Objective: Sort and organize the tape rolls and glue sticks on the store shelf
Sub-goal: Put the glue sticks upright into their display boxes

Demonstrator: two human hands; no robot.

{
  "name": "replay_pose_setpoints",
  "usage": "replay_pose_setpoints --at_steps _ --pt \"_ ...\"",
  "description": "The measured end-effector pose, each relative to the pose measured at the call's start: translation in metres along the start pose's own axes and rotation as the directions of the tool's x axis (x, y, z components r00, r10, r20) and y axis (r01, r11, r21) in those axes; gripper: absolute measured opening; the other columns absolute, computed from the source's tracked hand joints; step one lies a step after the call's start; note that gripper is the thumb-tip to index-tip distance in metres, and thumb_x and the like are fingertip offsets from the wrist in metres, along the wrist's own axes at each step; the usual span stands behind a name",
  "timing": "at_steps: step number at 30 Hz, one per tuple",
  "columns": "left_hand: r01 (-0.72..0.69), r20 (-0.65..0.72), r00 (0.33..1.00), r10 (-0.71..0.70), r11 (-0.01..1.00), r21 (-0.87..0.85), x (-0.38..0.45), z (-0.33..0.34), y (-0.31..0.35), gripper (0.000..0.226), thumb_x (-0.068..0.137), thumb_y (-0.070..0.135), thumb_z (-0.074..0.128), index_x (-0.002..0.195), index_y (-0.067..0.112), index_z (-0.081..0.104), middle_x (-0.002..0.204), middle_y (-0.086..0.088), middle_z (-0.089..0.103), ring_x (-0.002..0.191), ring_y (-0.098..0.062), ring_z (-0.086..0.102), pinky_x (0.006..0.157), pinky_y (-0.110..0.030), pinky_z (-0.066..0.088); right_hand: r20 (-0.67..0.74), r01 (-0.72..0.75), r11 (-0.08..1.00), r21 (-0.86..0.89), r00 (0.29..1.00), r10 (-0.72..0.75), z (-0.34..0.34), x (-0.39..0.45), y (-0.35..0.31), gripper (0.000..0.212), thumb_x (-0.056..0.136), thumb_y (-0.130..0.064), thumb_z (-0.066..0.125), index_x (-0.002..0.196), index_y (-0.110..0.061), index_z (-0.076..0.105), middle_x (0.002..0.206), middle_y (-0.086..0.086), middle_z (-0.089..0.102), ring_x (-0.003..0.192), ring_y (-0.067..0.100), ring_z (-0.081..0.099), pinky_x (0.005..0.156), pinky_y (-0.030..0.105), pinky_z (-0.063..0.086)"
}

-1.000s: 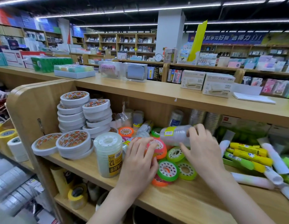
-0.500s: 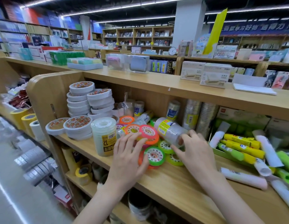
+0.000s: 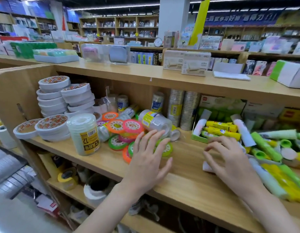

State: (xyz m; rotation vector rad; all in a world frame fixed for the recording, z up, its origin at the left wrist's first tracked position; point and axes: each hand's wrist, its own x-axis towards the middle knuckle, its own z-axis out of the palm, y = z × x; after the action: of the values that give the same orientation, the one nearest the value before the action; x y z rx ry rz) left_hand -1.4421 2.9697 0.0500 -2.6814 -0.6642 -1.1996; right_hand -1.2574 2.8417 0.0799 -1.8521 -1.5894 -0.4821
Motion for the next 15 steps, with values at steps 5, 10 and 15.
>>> replay_pose_setpoints --at_steps 5,10,15 --pt "-0.099 0.095 0.990 0.107 0.992 -0.081 0.017 0.018 0.018 0.043 0.084 0.041 0.045 0.116 0.016 0.055 0.126 -0.007 0.055 0.119 -0.025 0.041 0.104 -0.043 0.025 0.148 -0.023 0.995 -0.096 0.988 0.037 -0.026 -0.041 0.020 0.036 0.078 -0.051 0.049 0.094 -0.021 0.062 0.099 -0.008 0.055 0.093 0.011 0.047 0.078 0.023 0.039" --pt "-0.214 0.147 0.959 0.242 0.960 -0.183 0.030 0.031 0.028 0.036 0.083 0.040 0.045 0.110 0.017 0.053 0.115 -0.005 0.058 0.104 -0.022 0.048 0.095 -0.036 0.029 0.121 -0.159 0.980 -0.124 0.977 0.174 -0.029 -0.076 0.027 0.030 0.081 -0.044 0.046 0.098 -0.023 0.058 0.095 -0.007 0.059 0.089 0.006 0.048 0.076 0.017 0.035" --pt "-0.246 0.283 0.901 0.330 0.924 -0.294 0.030 0.041 0.031 0.037 0.081 0.037 0.042 0.104 0.016 0.062 0.107 -0.002 0.062 0.098 -0.022 0.058 0.092 -0.033 0.032 0.018 -0.200 0.958 -0.206 0.978 0.208 -0.030 -0.085 0.021 0.035 0.077 -0.028 0.060 0.108 -0.013 0.060 0.101 0.001 0.064 0.097 0.010 0.049 0.088 0.021 0.035"
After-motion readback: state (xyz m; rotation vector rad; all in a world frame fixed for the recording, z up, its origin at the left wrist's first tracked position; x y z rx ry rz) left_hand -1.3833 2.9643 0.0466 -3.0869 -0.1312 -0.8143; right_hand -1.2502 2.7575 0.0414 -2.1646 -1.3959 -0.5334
